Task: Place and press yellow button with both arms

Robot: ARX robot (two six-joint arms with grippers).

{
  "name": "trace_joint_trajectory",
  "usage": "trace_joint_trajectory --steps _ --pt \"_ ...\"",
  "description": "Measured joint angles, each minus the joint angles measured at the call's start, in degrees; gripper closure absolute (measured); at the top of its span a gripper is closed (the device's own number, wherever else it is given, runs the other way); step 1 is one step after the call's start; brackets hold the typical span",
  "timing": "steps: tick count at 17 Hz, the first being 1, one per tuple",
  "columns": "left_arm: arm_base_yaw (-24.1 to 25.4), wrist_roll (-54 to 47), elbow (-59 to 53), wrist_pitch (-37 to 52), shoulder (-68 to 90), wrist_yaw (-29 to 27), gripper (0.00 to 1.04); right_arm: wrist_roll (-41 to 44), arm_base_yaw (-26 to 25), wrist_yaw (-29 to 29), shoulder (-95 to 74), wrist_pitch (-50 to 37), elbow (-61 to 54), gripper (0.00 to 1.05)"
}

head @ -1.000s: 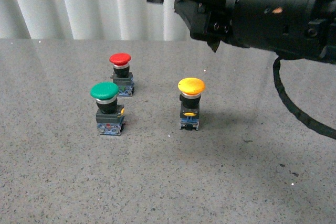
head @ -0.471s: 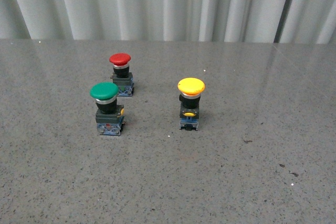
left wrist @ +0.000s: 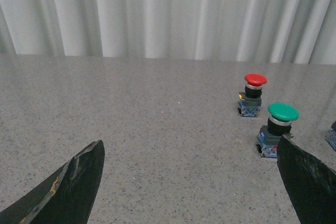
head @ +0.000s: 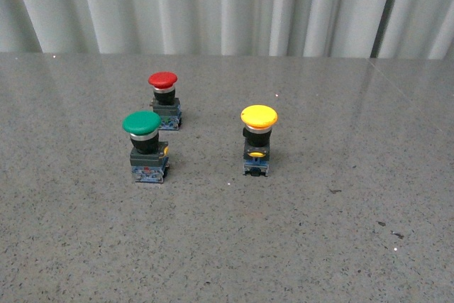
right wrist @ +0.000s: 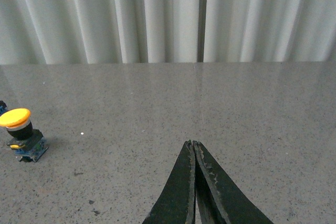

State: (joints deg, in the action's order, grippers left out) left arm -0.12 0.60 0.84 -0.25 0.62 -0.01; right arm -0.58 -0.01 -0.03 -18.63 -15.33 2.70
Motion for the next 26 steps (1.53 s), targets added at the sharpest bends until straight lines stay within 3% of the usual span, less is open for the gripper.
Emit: trace_joint_trajectory --steps 6,8,15,16,20,23,26 --pt "0.00 0.00 0.00 0.00 0.00 0.00 0.07 0.20 0.00 0.02 9.01 5.75 -2.01 1.03" --pt "0.00 0.00 0.00 0.02 0.00 -0.04 0.07 0.22 0.00 0.02 18.03 15.54 -1.97 1.03" --pt "0.00 0.00 0.00 0.02 0.00 0.00 0.07 0.22 0.00 0.04 18.38 15.61 -1.97 1.03" --pt "0.00 0.00 0.00 0.02 0.00 0.00 0.07 0.24 0.00 0.02 18.38 15.61 -1.97 0.99" --pt "0.00 0.00 0.00 0.00 0.00 0.00 0.07 0.24 0.00 0.02 18.38 15.61 -1.97 0.66" --pt "0.00 0.00 0.00 0.00 0.00 0.00 0.07 0.24 0.00 0.02 18.38 15.61 -1.97 0.28" --pt "0.00 0.00 0.00 0.00 0.00 0.00 0.07 0.22 0.00 0.02 18.38 15.63 -1.97 0.04"
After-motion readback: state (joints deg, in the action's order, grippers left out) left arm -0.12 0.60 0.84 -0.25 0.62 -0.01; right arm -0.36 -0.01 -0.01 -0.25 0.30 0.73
